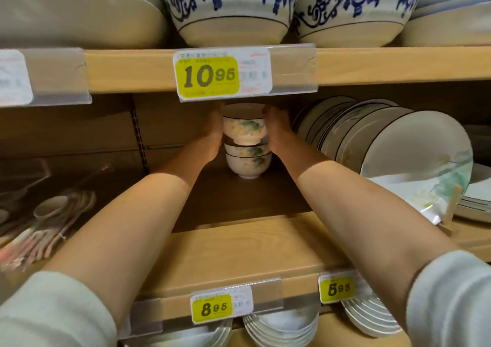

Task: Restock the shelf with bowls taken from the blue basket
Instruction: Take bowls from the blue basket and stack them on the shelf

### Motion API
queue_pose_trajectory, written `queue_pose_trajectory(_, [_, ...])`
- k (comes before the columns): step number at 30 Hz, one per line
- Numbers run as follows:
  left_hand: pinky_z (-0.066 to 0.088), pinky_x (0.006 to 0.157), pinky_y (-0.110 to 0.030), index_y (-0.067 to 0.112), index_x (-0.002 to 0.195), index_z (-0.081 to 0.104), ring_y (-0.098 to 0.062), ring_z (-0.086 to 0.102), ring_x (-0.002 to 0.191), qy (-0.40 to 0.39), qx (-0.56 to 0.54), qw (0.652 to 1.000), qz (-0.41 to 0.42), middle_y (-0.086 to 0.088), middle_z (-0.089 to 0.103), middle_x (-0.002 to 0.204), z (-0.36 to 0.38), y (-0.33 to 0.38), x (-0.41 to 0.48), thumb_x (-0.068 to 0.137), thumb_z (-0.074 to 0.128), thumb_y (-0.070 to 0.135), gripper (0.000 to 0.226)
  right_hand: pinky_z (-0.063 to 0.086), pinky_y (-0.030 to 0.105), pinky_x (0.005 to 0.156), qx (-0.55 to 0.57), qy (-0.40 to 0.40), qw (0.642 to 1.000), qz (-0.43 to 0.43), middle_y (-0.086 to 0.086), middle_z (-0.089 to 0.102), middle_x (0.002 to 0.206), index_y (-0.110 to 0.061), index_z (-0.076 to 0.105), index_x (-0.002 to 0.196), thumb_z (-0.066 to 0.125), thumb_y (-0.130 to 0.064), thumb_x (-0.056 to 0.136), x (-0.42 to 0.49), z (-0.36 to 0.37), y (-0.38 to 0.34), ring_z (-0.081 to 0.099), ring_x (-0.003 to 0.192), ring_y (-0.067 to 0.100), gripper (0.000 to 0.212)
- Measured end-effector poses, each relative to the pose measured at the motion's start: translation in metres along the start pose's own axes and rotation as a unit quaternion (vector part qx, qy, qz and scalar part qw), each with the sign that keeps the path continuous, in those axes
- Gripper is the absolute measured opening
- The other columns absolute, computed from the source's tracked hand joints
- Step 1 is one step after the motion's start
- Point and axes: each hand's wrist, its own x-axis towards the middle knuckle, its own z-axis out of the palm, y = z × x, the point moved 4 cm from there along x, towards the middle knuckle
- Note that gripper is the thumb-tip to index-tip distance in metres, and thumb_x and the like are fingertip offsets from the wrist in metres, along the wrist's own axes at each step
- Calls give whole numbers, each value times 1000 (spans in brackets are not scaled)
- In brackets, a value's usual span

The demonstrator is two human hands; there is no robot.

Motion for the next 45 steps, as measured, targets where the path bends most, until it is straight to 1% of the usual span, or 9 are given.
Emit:
queue_pose_trajectory(3, [46, 103, -43, 15, 127, 61, -26, 58, 119, 31, 25, 999, 17, -12, 63, 128, 1, -5, 17, 103, 22, 46, 55, 46, 50, 100, 33, 10, 999, 1, 16, 56, 130, -14, 47, 136, 43, -17, 98, 14, 5, 5, 56, 116, 34, 38])
queue_pose_trajectory(7, [46, 63, -24, 24, 88, 64, -10, 62, 79, 59, 26, 997, 36, 5, 66, 82, 4, -19, 28, 104, 27, 37, 42, 40, 45, 106, 15, 46, 999, -16, 18, 51, 137, -7, 45, 139, 38, -17, 101, 32, 10, 13, 50, 123, 34, 40])
queue_pose_trajectory(11, [48, 78, -31, 10, 121, 63, -20, 64, 95, 60, 28, 997, 32, -9, 69, 109, 9, -37, 40, 102, 31, 38, 46, 40, 41, 106, -42, 73, 996, -15, 19, 52, 136, -3, 49, 135, 36, -16, 101, 44, 9, 25, 50, 124, 34, 38])
queue_pose_trajectory(16, [43, 58, -24, 11, 127, 57, -11, 63, 77, 27, 63, 998, 4, -2, 68, 90, 9, -50, 51, 102, 24, 41, 51, 43, 42, 103, -98, 75, 992, -25, 19, 54, 134, -5, 53, 133, 33, -17, 101, 52, 7, 33, 52, 122, 36, 39])
queue_pose_trajectory(23, [46, 64, -28, 11, 124, 60, -21, 66, 87, 8, 67, 998, -9, -14, 69, 108, 13, -58, 58, 101, 25, 43, 52, 42, 41, 102, -116, 73, 990, -15, 21, 55, 133, 0, 53, 131, 34, -15, 101, 62, 2, 38, 52, 121, 37, 38])
queue_pose_trajectory(28, [45, 61, -26, 18, 94, 69, -17, 67, 77, 1, 63, 998, -29, -6, 73, 87, 16, -73, 62, 100, 25, 43, 50, 43, 35, 92, -106, 63, 992, 4, 20, 53, 135, 1, 50, 134, 35, -13, 101, 69, -3, 49, 52, 121, 36, 39])
queue_pose_trajectory(35, [54, 85, -40, 9, 129, 54, -31, 66, 101, 19, 63, 997, -40, -17, 68, 114, 15, -80, 73, 98, 29, 44, 53, 44, 37, 92, -151, 40, 988, 15, 21, 54, 133, 3, 53, 130, 35, -13, 101, 77, 1, 55, 52, 120, 36, 38])
queue_pose_trajectory(40, [49, 96, -47, 14, 135, 43, -32, 62, 107, 63, 56, 995, -45, -16, 61, 122, 17, -82, 78, 95, 32, 50, 56, 42, 29, 92, -165, 4, 986, 12, 19, 52, 138, 3, 49, 134, 31, -15, 102, 79, 1, 61, 49, 126, 30, 41])
queue_pose_trajectory(45, [48, 99, -51, 11, 135, 50, -35, 62, 107, 81, 43, 994, -50, -16, 63, 121, 22, -84, 79, 86, 29, 55, 68, 43, 35, 88, -74, 28, 996, 27, 19, 54, 134, 0, 51, 132, 31, -28, 102, 73, 1, 70, 53, 121, 33, 46])
